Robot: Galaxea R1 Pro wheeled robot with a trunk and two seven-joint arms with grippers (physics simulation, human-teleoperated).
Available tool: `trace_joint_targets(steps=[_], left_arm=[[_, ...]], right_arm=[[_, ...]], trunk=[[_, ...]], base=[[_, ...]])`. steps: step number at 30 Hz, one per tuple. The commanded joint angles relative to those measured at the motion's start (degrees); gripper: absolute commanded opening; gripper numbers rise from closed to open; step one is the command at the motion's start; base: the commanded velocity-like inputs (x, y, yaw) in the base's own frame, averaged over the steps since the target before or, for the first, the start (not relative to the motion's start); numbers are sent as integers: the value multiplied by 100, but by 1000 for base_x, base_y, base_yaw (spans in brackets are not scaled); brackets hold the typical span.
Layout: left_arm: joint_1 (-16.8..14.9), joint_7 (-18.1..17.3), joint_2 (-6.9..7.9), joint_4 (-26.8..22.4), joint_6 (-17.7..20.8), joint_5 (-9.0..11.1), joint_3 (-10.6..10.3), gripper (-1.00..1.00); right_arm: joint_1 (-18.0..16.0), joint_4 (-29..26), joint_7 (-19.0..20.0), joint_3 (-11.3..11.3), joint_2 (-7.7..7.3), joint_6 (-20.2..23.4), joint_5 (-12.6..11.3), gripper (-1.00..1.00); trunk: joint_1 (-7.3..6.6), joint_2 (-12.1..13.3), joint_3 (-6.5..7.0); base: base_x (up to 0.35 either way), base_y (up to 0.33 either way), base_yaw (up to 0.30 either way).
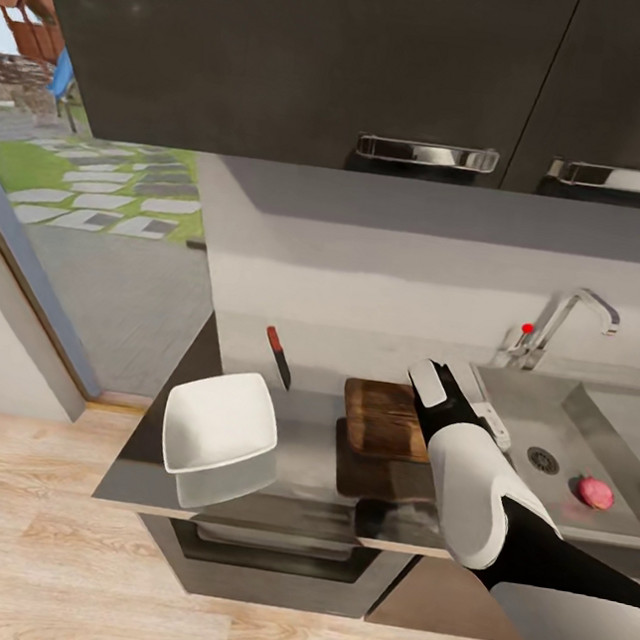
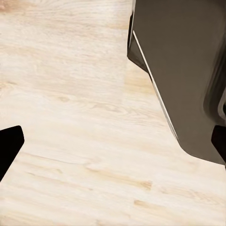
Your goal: In the kitchen, take the Vidalia onion out of the sink, dice it on the chopping board with the paring knife, put the diced onion into the bowl on the countertop, then place both the paring knife and the chopping board into the sink.
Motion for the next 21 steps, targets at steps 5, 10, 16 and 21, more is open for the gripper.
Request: trace_joint_targets(steps=[5, 10, 16, 21], left_arm=[[3, -5, -5, -4, -12, 16, 19, 100], [3, -5, -5, -6, -12, 16, 20, 100], [3, -5, -5, -4, -12, 16, 20, 100], [3, -5, -5, -1, -12, 16, 19, 100]], right_arm=[[-5, -7, -5, -15, 4, -22, -7, -100], [-5, 31, -3, -15, 4, -46, -3, -100], [-5, 69, 1, -15, 4, -108, -1, -100], [-5, 79, 8, -15, 4, -119, 0, -100]], trunk=[[4, -12, -56], [4, -12, -101], [4, -12, -156], [4, -12, -201]], base=[[8, 3, 0], [1, 0, 0], [0, 0, 0], [0, 0, 0]])
